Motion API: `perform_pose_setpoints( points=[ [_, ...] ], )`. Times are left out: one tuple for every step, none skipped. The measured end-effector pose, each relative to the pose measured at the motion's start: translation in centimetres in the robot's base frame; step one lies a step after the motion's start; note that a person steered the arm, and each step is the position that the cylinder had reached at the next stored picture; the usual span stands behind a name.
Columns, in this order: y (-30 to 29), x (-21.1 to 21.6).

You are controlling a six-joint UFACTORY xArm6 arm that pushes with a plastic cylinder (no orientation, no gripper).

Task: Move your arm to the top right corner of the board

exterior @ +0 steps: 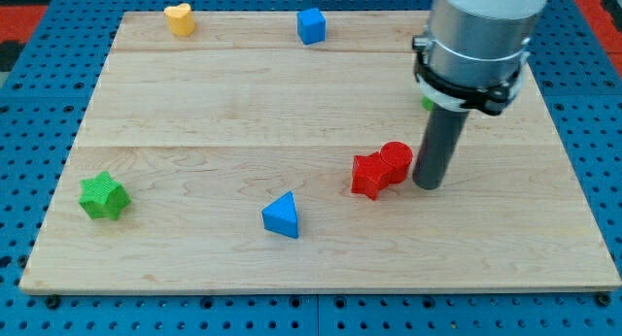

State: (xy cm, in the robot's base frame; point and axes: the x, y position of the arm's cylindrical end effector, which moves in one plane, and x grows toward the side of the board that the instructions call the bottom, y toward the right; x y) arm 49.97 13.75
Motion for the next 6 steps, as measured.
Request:
perform_pose_setpoints(
  points=[
    [4.0, -2.1],
    [6.4, -7.6],
    [9.3, -13.6],
    [11.1, -19.4],
    [12.1, -24.3],
    [12.5, -28.8]
  ],
)
